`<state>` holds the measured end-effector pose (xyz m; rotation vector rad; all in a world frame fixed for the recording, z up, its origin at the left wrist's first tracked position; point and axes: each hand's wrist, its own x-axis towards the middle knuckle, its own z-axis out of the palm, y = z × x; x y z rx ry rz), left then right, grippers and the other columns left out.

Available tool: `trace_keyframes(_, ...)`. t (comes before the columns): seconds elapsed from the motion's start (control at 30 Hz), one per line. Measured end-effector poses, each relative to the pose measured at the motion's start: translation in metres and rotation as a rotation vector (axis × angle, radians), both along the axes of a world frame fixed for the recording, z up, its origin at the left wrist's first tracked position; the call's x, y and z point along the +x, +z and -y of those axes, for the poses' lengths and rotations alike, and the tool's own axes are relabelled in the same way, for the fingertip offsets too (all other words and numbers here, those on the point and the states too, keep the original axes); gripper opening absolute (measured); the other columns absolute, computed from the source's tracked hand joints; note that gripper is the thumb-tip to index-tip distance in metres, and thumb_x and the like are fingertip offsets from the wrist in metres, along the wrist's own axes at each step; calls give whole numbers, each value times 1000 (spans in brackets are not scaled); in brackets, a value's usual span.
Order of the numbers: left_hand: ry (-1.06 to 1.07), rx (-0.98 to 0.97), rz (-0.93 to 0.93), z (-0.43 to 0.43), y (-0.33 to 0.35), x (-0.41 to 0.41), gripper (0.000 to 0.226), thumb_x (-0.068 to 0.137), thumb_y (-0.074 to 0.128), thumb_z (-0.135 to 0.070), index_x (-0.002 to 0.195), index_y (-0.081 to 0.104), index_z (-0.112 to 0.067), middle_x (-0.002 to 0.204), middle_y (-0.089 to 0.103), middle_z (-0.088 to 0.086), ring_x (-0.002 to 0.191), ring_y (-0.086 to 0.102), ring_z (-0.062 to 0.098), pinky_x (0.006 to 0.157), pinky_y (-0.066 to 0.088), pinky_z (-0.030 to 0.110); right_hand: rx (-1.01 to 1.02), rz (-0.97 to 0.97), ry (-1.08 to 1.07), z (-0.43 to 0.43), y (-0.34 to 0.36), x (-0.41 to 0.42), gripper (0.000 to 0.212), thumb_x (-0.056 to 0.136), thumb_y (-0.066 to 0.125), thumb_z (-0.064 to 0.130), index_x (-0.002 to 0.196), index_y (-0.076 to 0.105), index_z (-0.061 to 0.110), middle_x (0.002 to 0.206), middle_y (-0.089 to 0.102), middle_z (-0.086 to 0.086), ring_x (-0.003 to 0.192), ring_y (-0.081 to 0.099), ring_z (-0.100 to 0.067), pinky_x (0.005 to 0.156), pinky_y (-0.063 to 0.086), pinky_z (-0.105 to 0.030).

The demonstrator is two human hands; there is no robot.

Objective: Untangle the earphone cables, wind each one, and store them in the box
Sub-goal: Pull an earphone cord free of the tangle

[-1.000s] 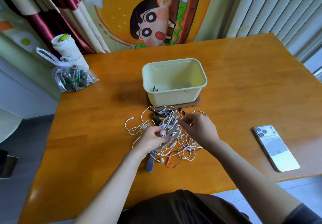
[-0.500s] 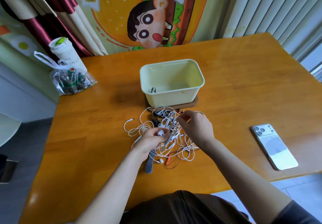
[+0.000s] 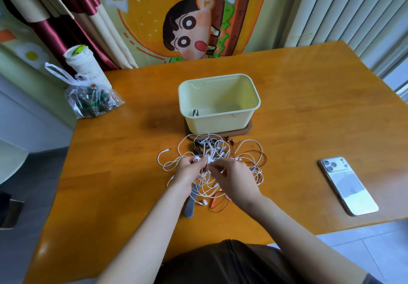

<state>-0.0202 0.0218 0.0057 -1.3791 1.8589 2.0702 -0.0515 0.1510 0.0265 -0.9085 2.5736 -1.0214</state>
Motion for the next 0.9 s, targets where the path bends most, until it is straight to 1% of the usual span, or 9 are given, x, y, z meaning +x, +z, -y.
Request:
trace_keyframes(0.1, 237, 257, -42, 2, 2, -9, 14, 90, 65, -17, 85, 62, -4, 79, 63, 8, 73, 57, 18, 74, 49, 29, -73, -40, -7, -2, -8, 20, 19, 93, 57, 22, 102, 73, 17, 89, 71, 3, 70, 60, -7, 63, 50, -21)
trace_keyframes(0.17, 317, 425, -105, 4, 7, -12, 14, 91, 61, -14, 85, 65, -2, 79, 62, 8, 71, 58, 16, 66, 48, 24, -68, -25, -9, -5, -13, 26, 19, 94, 57, 26, 103, 73, 20, 92, 71, 5, 73, 62, -7, 66, 53, -24)
trace_keyframes(0.23, 339, 521, -159, 5, 14, -11, 14, 93, 57, -11, 85, 65, -3, 80, 61, 8, 73, 57, 16, 70, 48, 25, -53, 17, -28, -9, -16, 24, 20, 94, 56, 28, 102, 72, 20, 93, 71, 7, 75, 62, -5, 67, 52, -20)
trace_keyframes(0.33, 329, 573, -200, 5, 20, -8, 13, 94, 54, -9, 88, 64, -3, 81, 60, 7, 75, 57, 16, 74, 48, 27, -35, 42, -86, -16, -17, 14, 21, 94, 56, 29, 102, 72, 19, 94, 70, 9, 71, 56, 2, 58, 40, -6)
trace_keyframes(0.53, 202, 577, -170, -4, 17, -5, 11, 92, 57, -10, 95, 66, -3, 79, 60, 6, 73, 56, 16, 69, 46, 25, 62, 70, -117, -23, -32, 8, 20, 95, 53, 32, 99, 70, 21, 85, 66, 11, 61, 53, -1, 52, 35, -10)
trace_keyframes(0.63, 10, 524, -139, -4, 15, 1, 13, 90, 60, -12, 96, 69, -5, 72, 63, 3, 66, 58, 13, 55, 49, 21, 92, 142, -116, -27, -33, -4, 23, 93, 55, 36, 91, 69, 17, 72, 63, 8, 53, 51, -5, 48, 38, -18)
trace_keyframes(0.73, -311, 268, -57, 3, 14, 8, 7, 84, 68, -16, 89, 71, -11, 76, 68, 0, 75, 59, 14, 68, 47, 24, 148, 171, -65, -31, -25, -23, 23, 87, 62, 40, 82, 69, 19, 62, 56, 14, 52, 48, -4, 48, 38, -21)
trace_keyframes(0.83, -521, -5, 36, 4, 17, 12, 18, 79, 75, -14, 96, 72, -16, 79, 67, -5, 72, 59, 6, 62, 44, 14, 308, 98, 31, -28, -17, -42, 9, 88, 63, 21, 89, 71, 18, 76, 63, 6, 68, 56, -11, 56, 41, -24)
trace_keyframes(0.9, -555, -67, 45, 2, 16, 10, 25, 77, 78, -14, 101, 71, -15, 79, 64, -5, 69, 57, 4, 54, 43, 11, 388, 90, 95, -24, -13, -48, 20, 89, 55, 8, 99, 71, 14, 92, 69, -4, 81, 61, -19, 63, 43, -26)
